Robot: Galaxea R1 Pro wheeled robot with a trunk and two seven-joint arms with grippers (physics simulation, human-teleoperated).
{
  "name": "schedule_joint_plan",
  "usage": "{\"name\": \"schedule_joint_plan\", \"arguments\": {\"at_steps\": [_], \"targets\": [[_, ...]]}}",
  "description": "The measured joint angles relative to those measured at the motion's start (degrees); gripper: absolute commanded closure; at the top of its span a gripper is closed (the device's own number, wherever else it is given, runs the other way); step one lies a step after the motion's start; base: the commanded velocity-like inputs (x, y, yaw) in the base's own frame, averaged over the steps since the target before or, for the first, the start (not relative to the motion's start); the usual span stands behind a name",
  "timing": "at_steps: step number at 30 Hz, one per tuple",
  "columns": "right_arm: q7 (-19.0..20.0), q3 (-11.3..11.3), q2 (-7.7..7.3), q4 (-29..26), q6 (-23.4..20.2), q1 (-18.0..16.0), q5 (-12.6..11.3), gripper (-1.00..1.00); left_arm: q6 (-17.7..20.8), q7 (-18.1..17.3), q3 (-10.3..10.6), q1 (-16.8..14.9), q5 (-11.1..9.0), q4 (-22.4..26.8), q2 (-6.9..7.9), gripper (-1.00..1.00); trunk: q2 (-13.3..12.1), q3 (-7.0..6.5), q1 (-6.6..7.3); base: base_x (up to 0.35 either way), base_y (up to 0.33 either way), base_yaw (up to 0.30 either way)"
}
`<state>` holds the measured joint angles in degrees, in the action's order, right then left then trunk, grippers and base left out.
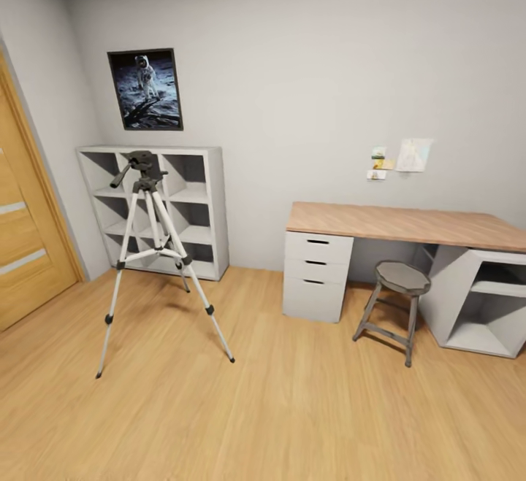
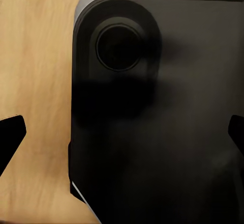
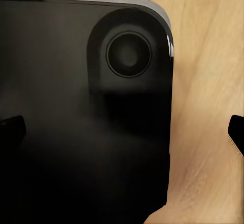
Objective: Attach the digital camera to the camera tripod in the bedroom.
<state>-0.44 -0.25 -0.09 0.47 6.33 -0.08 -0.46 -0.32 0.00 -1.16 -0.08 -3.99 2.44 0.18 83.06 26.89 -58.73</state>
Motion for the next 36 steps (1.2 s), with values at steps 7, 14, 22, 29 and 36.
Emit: {"name": "schedule_joint_plan", "arguments": {"at_steps": [7, 14, 22, 29, 36], "targets": [[0.0, 0.0, 0.00, 0.0, 0.0, 0.0, 0.0, -1.00, 0.0, 0.0, 0.0, 0.0, -0.1, 0.0, 0.00, -1.00, 0.0, 0.00, 0.00, 0.000, 0.000, 0.275], [0.0, 0.0, 0.00, 0.0, 0.0, 0.0, 0.0, -1.00, 0.0, 0.0, 0.0, 0.0, -0.1, 0.0, 0.00, -1.00, 0.0, 0.00, 0.00, 0.000, 0.000, 0.275], [0.0, 0.0, 0.00, 0.0, 0.0, 0.0, 0.0, -1.00, 0.0, 0.0, -0.1, 0.0, -0.1, 0.0, 0.00, -1.00, 0.0, 0.00, 0.00, 0.000, 0.000, 0.275], [0.0, 0.0, -0.02, 0.0, 0.0, 0.0, 0.0, -1.00, 0.0, 0.0, -0.4, 0.0, -0.1, 0.0, 0.03, -1.00, 0.0, 0.00, 0.00, 0.000, 0.000, 0.275], [0.0, 0.0, -0.03, 0.0, 0.0, 0.0, 0.0, -1.00, 0.0, 0.0, -0.4, 0.0, -0.1, 0.0, 0.06, -1.00, 0.0, 0.00, 0.00, 0.000, 0.000, 0.275]]}}
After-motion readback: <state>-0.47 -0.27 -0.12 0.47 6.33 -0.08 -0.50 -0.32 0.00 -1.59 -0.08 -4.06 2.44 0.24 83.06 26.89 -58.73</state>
